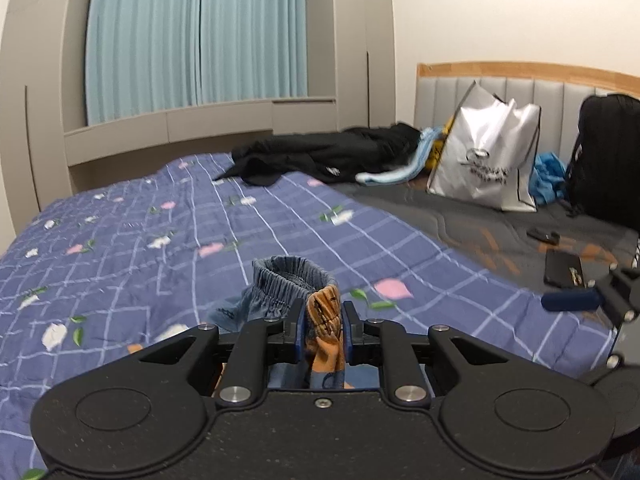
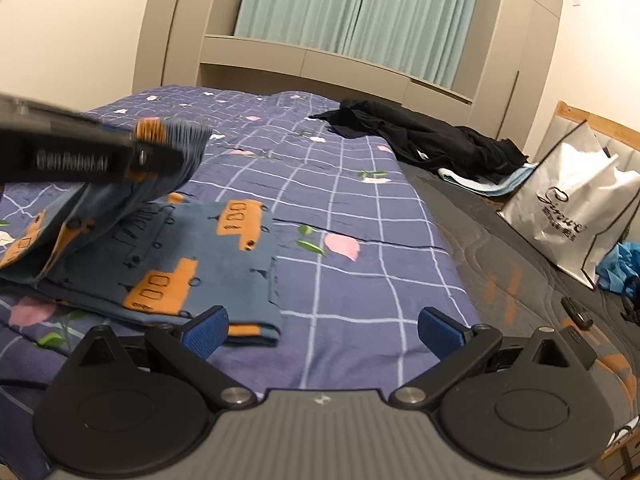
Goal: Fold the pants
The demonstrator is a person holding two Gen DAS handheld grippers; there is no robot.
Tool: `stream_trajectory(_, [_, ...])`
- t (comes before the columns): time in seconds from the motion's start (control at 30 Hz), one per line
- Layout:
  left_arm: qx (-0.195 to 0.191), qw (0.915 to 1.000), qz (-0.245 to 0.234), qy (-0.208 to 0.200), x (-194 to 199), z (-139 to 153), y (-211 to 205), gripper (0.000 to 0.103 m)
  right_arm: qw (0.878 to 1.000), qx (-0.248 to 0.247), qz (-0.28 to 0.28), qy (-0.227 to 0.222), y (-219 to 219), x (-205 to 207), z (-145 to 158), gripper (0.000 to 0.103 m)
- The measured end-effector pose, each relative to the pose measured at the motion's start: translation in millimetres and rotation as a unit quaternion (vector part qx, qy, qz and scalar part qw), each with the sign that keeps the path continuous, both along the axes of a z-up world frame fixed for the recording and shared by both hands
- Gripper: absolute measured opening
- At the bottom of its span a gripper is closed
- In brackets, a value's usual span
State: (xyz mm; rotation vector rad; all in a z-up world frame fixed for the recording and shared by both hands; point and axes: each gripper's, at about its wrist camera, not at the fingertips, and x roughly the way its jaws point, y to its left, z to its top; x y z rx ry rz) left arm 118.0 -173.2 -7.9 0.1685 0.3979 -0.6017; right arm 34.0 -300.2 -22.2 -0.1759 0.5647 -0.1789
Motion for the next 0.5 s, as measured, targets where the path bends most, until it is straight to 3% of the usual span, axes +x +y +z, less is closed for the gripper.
stream_trajectory(0.33, [-0.047, 0.9959, -0.024, 0.073, 8.6, -19.3, 12.2, 0.032, 1.000, 0.006, -0.012, 0.006, -6.5, 0.6, -1.5, 0.103])
stream_trajectory(0.5, [-0.075, 0.9930, -0.026, 0.087, 4.5, -20.7, 24.9, 0.052, 1.000, 0.002, -0.017, 0.013, -7.4, 0.5, -2.8, 0.103])
